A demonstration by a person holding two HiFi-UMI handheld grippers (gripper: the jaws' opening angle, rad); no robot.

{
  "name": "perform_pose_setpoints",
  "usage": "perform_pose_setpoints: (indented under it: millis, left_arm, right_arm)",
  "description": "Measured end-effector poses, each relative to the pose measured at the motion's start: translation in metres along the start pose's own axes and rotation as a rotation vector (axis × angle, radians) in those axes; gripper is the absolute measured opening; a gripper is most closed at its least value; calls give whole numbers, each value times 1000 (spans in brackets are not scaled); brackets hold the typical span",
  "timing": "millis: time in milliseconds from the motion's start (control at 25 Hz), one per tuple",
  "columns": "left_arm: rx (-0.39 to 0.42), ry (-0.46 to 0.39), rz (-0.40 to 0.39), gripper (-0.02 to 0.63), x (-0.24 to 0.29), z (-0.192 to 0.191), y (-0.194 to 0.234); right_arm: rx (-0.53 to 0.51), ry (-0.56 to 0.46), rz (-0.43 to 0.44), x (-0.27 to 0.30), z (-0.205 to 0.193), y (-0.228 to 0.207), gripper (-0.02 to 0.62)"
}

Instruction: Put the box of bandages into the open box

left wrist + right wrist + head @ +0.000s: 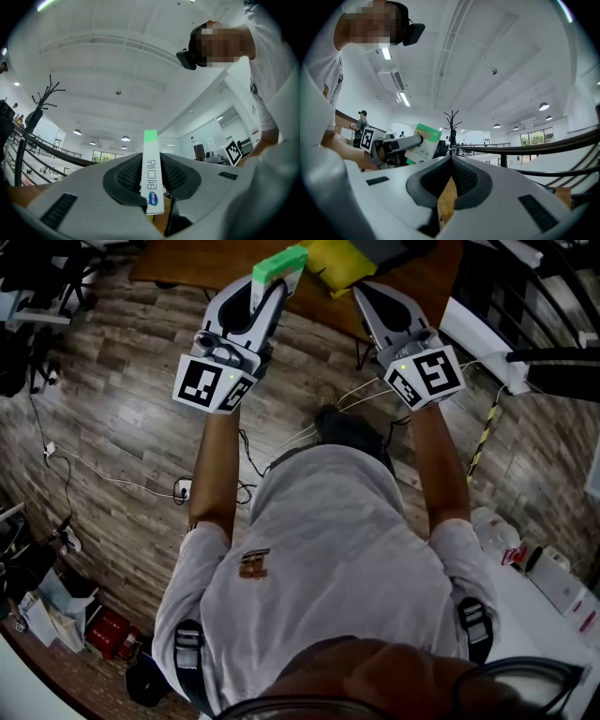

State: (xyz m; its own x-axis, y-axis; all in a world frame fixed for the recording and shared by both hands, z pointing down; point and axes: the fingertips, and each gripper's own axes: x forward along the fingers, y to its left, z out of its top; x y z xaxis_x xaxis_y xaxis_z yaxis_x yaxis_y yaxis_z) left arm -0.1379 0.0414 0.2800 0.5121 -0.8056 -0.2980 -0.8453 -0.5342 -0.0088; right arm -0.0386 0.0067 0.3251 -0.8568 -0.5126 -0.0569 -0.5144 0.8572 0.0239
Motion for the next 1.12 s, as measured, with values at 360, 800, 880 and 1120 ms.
perform_pose_setpoints:
  millis: [360, 800, 880, 1120]
  left_arm:
    - [7, 34, 12, 105, 88, -34, 61]
    - [17, 103, -17, 104, 177, -81, 110]
    - [22, 121, -24, 104, 189, -90, 116]
    - [51, 194, -69, 104, 218, -116, 122]
  right_arm:
    - [21, 12, 2, 62, -13, -100, 32]
    - [12, 38, 19, 116, -26, -198, 32]
    - [18, 41, 18, 122, -30, -215, 32]
    - [26, 40, 8, 130, -37, -248, 31]
